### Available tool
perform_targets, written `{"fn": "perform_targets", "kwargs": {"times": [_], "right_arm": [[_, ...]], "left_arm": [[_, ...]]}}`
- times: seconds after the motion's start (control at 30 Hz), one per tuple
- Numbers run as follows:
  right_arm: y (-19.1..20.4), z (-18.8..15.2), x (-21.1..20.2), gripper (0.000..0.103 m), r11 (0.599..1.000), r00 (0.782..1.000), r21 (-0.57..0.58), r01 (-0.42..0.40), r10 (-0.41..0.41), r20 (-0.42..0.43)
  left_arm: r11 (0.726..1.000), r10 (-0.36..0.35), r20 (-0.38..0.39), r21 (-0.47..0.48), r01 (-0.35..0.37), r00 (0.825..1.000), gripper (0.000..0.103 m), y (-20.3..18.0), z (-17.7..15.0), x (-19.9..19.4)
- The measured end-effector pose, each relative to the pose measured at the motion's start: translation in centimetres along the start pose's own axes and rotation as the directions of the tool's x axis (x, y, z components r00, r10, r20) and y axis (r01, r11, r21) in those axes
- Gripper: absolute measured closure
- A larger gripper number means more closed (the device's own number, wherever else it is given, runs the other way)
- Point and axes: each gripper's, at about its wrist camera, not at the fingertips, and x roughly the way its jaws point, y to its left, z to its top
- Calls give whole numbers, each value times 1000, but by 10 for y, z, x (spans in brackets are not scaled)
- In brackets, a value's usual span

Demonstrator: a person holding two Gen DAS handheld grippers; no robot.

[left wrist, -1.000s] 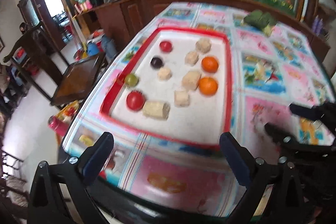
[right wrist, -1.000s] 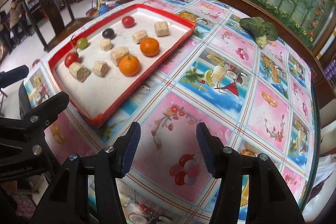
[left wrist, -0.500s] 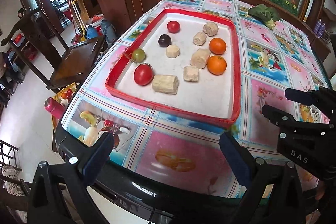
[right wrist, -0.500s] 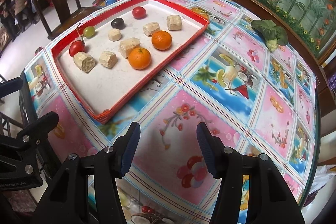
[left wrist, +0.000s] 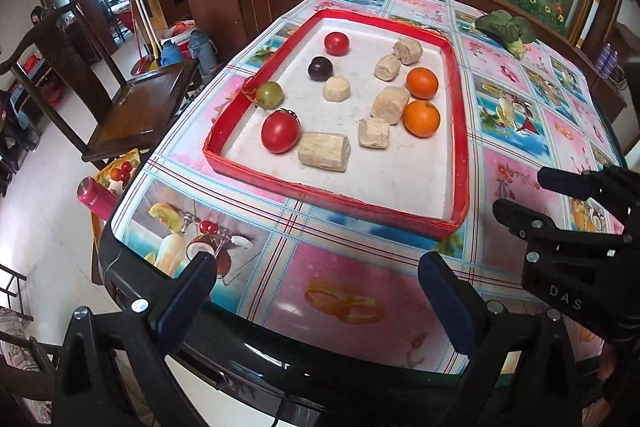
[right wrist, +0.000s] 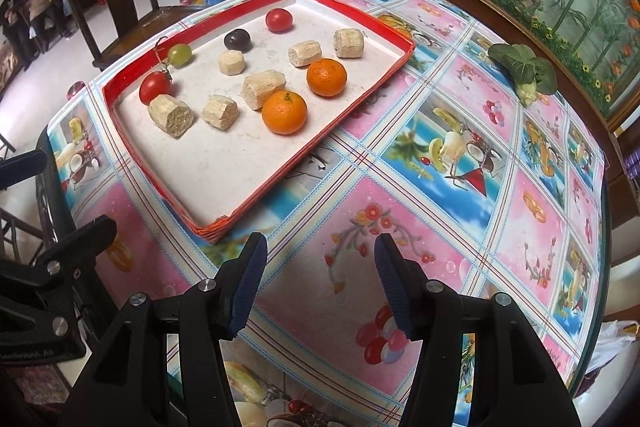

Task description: Organize fruits

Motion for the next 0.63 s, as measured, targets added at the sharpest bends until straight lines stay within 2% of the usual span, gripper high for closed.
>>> {"fn": "perform_targets", "kwargs": {"times": [0.63], "right_arm": [[8, 1, 0, 48, 999, 1000, -25, 27, -27, -13]], "left_arm": [[999, -44, -79, 13, 45, 996, 1, -2, -1, 13]]}}
